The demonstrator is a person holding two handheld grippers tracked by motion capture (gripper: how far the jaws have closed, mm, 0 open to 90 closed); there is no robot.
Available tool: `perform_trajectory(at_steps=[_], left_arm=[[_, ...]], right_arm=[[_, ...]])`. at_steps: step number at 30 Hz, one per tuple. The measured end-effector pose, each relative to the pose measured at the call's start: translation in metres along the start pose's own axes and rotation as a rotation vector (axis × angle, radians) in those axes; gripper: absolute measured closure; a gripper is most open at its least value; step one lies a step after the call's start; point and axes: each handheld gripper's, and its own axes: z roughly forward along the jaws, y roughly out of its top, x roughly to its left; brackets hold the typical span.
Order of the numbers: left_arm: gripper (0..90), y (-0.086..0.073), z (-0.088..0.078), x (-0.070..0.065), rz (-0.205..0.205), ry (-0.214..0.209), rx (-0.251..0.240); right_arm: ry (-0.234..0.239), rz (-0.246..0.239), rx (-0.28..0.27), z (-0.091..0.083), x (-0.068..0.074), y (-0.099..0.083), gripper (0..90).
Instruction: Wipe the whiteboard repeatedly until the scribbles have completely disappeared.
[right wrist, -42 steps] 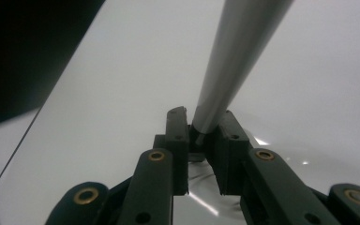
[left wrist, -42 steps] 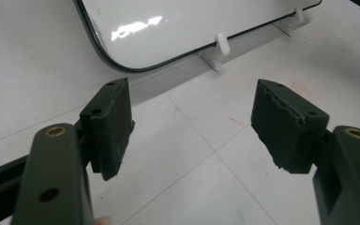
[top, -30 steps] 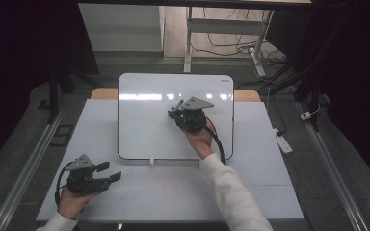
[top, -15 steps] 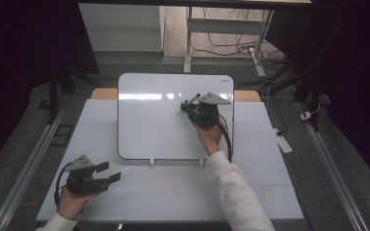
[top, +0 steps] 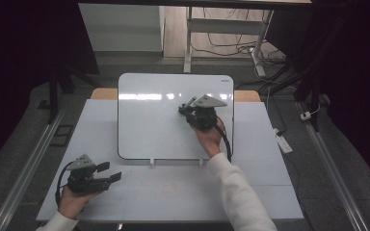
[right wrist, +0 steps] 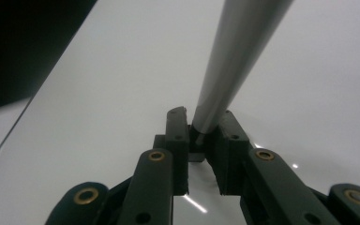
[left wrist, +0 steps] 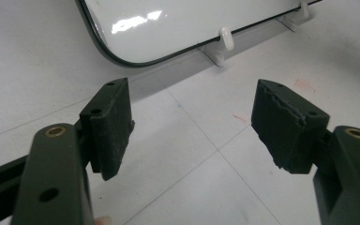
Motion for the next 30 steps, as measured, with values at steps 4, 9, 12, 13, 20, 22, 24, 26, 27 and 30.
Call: perform_trajectory(at_steps=[4, 9, 12, 13, 20, 22, 24, 26, 27, 30], left_arm=[[30.0, 0.000, -0.001, 0.001, -0.002, -0.002, -0.007], [30.0, 0.000, -0.001, 0.001, -0.003, 0.000, -0.003], [30.0, 0.000, -0.002, 0.000, -0.002, 0.000, -0.008], [30.0, 0.000, -0.002, 0.000, -0.001, 0.000, -0.008], [30.0, 0.000, -0.001, 0.000, -0.002, 0.002, -0.003], [30.0, 0.000, -0.001, 0.000, -0.002, 0.001, -0.006], [30.0, 0.001, 0.000, 0.002, -0.006, 0.001, -0.004], [29.9, 0.001, 0.001, 0.001, -0.004, 0.000, 0.001], [29.9, 0.000, 0.000, 0.001, -0.001, 0.001, 0.003], [29.9, 0.000, -0.001, 0.001, 0.000, -0.001, -0.007]], right_arm=[[-0.007, 0.014, -0.004, -0.003, -0.007, 0.002, 77.7], [0.035, -0.092, 0.065, -0.005, 0.010, -0.009, 77.7], [-0.038, 0.018, -0.006, -0.016, -0.013, -0.005, 77.7], [-0.034, 0.027, -0.004, -0.018, -0.015, -0.006, 77.7], [-0.037, -0.015, 0.011, -0.019, -0.010, -0.009, 77.7], [-0.027, 0.012, 0.012, -0.020, -0.012, -0.011, 77.7], [0.007, -0.076, 0.063, -0.016, 0.001, -0.013, 77.7], [-0.013, -0.097, 0.058, -0.016, 0.002, -0.010, 77.7], [-0.033, -0.060, 0.032, -0.017, -0.004, -0.007, 77.7], [-0.034, 0.031, 0.001, -0.017, -0.013, -0.006, 77.7]])
